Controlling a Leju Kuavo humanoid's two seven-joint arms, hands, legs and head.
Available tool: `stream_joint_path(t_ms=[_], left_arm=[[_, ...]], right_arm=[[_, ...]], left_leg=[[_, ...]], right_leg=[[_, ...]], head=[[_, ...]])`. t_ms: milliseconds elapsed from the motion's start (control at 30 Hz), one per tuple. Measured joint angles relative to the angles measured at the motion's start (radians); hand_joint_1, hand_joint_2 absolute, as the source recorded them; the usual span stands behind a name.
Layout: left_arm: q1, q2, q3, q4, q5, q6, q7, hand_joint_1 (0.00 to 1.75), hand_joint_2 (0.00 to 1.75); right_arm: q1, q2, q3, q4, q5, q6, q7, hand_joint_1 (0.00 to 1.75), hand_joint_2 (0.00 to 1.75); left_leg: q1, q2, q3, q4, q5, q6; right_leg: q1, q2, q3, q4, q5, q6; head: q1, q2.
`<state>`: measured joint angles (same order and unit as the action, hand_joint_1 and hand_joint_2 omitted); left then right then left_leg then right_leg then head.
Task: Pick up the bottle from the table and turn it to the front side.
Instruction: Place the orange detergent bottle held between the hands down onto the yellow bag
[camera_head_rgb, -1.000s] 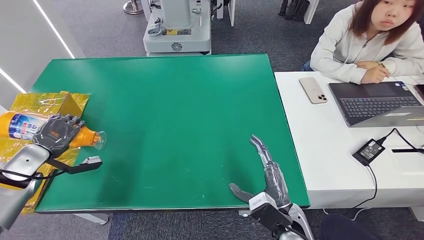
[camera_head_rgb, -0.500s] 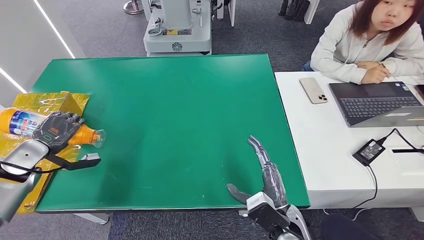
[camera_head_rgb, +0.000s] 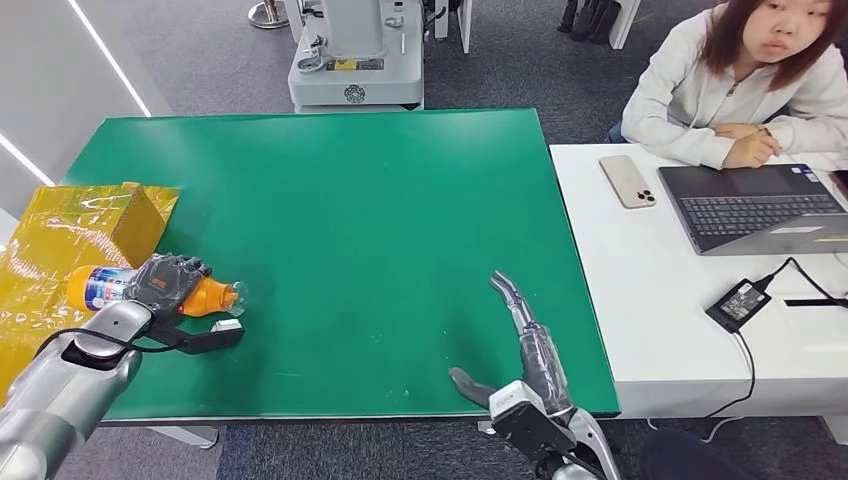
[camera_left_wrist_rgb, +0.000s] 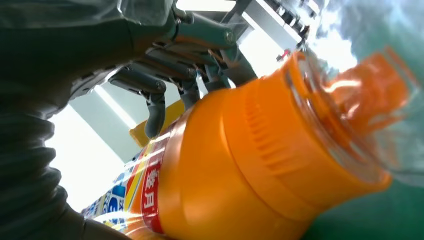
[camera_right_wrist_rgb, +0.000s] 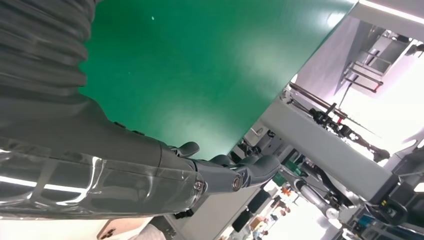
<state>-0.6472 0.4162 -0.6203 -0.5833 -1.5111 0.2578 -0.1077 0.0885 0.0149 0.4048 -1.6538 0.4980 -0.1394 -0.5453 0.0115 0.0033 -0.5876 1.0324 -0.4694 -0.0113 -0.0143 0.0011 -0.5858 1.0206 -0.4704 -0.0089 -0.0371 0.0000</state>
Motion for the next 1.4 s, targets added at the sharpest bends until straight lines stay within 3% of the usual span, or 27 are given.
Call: stream_joint_path(t_ms=[433,467,567,600,1167,1267,1400], left_arm=[[-0.091,-0.021,-0.069,0.159,-0.051,-0.083,0.086,1.75,1.75],[-0.095,-0.021,-0.072,0.165,-0.051,-0.085,0.086,1.40,1.75],[-0.104,-0.024,-0.075,0.182,-0.048,-0.105,0.089,0.10,1.75],[-0.107,-0.025,-0.075,0.188,-0.046,-0.114,0.091,0.00,1.75],[-0.109,-0.066,-0.075,0.240,-0.035,-0.128,0.069,0.00,1.75],[-0.103,-0.079,-0.061,0.241,0.039,-0.063,0.047,0.00,1.75],[-0.073,-0.126,0.022,0.240,0.237,0.073,-0.055,0.00,1.75]], right_arm=[[0.001,0.000,-0.001,0.024,-0.007,-0.002,-0.004,0.00,1.75],[0.001,0.000,-0.001,0.024,-0.007,-0.002,-0.004,0.00,1.75],[0.002,0.000,-0.001,0.024,-0.006,-0.002,-0.003,0.00,1.75],[0.003,0.000,-0.001,0.024,-0.006,0.000,-0.003,0.00,1.75],[0.006,0.000,-0.019,0.021,0.006,0.036,0.012,0.00,1.75],[0.013,0.000,-0.028,0.015,0.008,0.036,0.014,0.00,1.75],[0.030,0.000,-0.041,-0.001,0.012,0.036,0.019,0.00,1.75]], left_leg=[[0.000,0.000,0.004,-0.001,0.002,-0.003],[0.000,0.000,0.004,-0.001,0.002,-0.004],[0.000,0.000,0.004,-0.001,0.003,-0.004],[0.000,0.000,0.004,-0.001,0.003,-0.004],[-0.001,-0.001,0.004,-0.001,0.004,-0.005],[-0.001,-0.003,0.004,-0.001,0.004,-0.005],[-0.001,-0.006,0.003,-0.001,0.004,-0.005]], right_leg=[[0.000,0.000,0.001,0.003,0.001,-0.002],[0.000,0.001,0.001,0.003,0.001,-0.002],[0.000,0.001,0.001,0.004,0.001,-0.002],[0.000,0.001,0.001,0.004,0.001,-0.002],[-0.001,-0.001,0.001,0.004,0.001,-0.003],[-0.001,-0.004,0.001,0.004,0.001,-0.003],[-0.001,-0.006,0.002,0.004,0.001,-0.003]], head=[[0.000,0.000],[0.000,0.000],[0.000,0.000],[0.000,0.000],[0.000,0.000],[0.000,0.000],[0.000,0.000]])
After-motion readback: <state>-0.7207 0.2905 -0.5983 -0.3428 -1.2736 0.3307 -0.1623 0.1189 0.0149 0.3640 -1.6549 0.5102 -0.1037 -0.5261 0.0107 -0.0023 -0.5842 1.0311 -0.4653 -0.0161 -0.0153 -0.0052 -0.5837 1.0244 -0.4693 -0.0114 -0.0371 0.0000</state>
